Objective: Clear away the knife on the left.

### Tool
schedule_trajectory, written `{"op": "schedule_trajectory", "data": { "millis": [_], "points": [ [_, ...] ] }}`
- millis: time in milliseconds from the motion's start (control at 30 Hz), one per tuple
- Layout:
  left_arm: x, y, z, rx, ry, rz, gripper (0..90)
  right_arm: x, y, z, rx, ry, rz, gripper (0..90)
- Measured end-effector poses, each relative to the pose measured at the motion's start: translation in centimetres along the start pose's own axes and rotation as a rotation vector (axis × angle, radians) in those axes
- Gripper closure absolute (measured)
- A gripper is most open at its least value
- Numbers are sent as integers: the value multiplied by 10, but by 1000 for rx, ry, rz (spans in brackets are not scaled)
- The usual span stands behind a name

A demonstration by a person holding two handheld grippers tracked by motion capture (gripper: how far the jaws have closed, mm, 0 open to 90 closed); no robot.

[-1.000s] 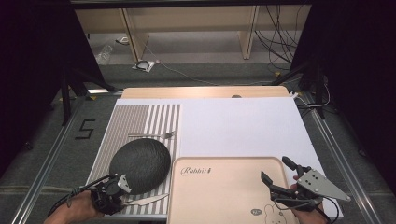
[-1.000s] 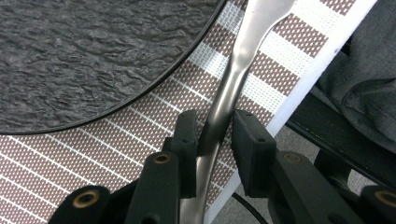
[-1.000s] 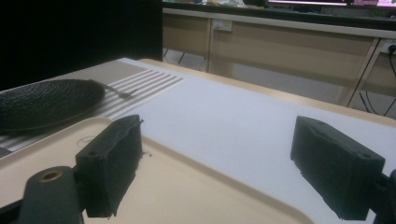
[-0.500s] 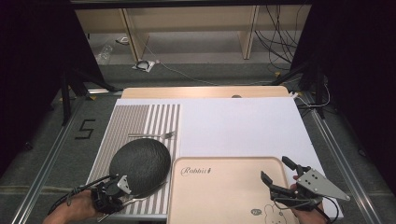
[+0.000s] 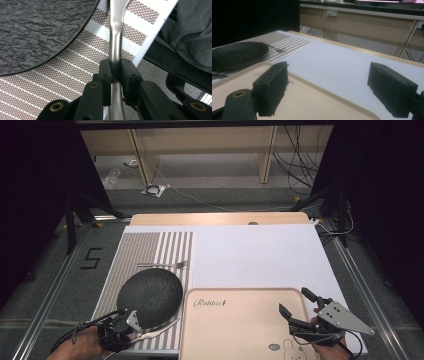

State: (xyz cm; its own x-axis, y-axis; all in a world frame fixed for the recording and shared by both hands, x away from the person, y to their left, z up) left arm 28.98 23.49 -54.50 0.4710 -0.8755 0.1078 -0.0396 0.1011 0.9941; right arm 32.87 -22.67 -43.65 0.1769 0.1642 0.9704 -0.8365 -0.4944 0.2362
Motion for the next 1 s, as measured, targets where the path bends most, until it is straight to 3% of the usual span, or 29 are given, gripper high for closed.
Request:
{"op": "schedule_trajectory", "data": {
  "millis": [400, 500, 733, 1000],
  "points": [
    [3, 14, 6, 11, 4, 23, 792, 0, 0, 0, 2, 3, 0, 175],
    [6, 17, 9, -9, 22, 60, 792, 0, 0, 0, 3, 3, 0, 175],
    [24, 25, 16, -6, 49, 133, 792, 1, 1, -1, 4, 6, 6, 175],
    [54, 35, 21, 28, 70, 205, 792, 2, 1, -1, 3, 9, 14, 175]
  ]
}}
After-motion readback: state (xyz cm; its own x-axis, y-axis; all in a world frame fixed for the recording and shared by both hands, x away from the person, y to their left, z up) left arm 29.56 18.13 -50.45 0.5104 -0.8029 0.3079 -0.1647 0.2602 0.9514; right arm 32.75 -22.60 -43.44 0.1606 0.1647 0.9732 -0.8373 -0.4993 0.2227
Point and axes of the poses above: each handheld gripper's, and its own axes: y roughly backward along the jaws, x roughly out of its top, z roughly to its right, the point moved 9 cm from there along -y, roughly forward along the jaws, and after that the axes turned 1 degree about -x, right-handed, at the moved point
